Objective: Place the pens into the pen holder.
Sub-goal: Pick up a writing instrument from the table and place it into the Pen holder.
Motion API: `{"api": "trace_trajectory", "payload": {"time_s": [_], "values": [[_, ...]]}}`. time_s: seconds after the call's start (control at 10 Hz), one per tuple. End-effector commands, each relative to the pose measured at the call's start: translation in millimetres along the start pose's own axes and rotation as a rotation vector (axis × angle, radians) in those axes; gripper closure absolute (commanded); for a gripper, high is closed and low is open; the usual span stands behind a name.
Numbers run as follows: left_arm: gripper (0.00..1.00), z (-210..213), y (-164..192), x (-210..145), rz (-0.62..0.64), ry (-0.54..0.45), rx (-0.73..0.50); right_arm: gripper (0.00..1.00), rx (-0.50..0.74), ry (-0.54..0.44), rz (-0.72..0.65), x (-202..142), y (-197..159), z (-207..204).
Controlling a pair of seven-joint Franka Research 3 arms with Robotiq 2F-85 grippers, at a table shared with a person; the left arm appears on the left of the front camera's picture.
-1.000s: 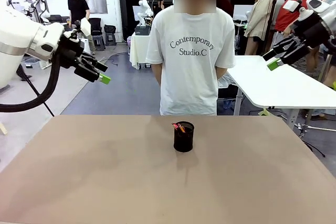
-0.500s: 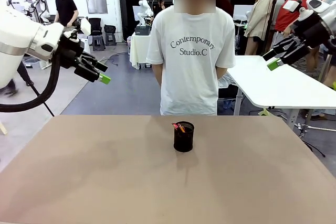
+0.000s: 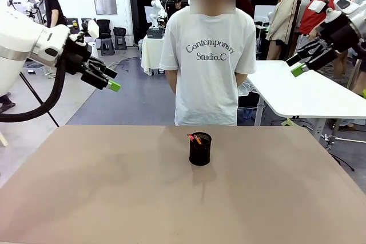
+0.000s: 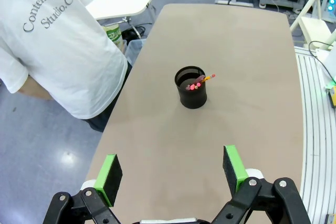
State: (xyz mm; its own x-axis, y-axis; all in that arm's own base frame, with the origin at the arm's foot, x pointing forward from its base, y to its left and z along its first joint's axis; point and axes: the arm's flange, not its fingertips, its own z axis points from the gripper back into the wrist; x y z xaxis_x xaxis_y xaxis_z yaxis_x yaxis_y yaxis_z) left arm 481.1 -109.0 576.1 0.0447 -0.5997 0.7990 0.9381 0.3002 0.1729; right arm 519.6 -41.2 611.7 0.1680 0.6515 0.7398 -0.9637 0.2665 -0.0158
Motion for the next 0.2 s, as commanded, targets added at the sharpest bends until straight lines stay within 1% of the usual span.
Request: {"api": "trace_trajectory", "payload": {"time_s": [0.0,0.1], "values": [[0.0,0.0,-0.2,0.5,-0.001,-0.007,0.002,0.0,-0.002,0.0,-0.004,1.2,0.8,1.2],[0.0,0.0,-0.2,0.5,-0.001,-0.007,0.002,0.0,-0.002,0.0,-0.004,1.2,0.8,1.2]]}}
